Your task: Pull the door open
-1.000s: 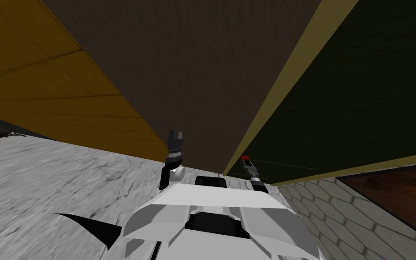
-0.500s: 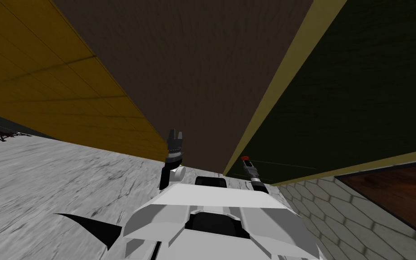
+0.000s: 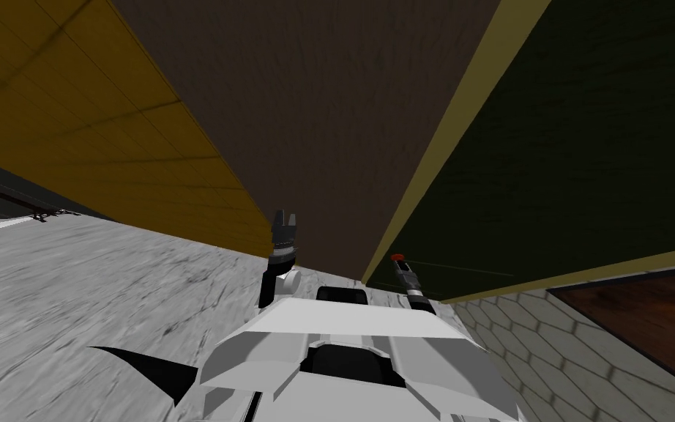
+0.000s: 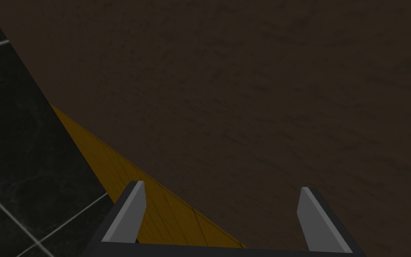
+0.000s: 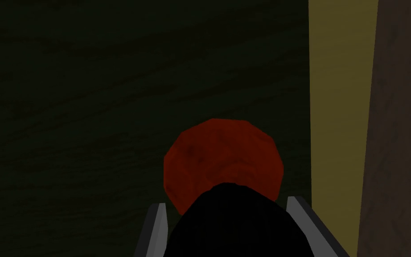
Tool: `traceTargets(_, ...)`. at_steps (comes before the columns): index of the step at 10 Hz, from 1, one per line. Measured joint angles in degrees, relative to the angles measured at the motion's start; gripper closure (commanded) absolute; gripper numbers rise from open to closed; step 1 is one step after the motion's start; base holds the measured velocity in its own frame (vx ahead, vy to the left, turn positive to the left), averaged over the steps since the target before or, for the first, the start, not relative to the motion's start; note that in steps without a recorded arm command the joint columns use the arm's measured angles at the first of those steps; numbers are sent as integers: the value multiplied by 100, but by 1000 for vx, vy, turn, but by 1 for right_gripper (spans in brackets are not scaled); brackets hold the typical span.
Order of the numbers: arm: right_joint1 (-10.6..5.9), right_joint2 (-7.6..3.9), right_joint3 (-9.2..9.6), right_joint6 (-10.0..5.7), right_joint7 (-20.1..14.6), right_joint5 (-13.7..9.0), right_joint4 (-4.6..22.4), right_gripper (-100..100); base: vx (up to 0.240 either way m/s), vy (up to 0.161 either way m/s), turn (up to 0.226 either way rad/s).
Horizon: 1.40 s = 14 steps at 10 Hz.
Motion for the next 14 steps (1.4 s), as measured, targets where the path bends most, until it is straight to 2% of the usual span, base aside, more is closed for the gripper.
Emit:
traceTargets(8, 96, 2, 139, -129, -963, -334, -96, 100, -45, -21, 64)
traceTargets(11, 214, 19, 191, -97, -1375, -490, -294, 100, -48, -29, 71)
traceTargets(14, 222, 41, 252, -145, -1733, -605, -292, 100, -36, -19, 55)
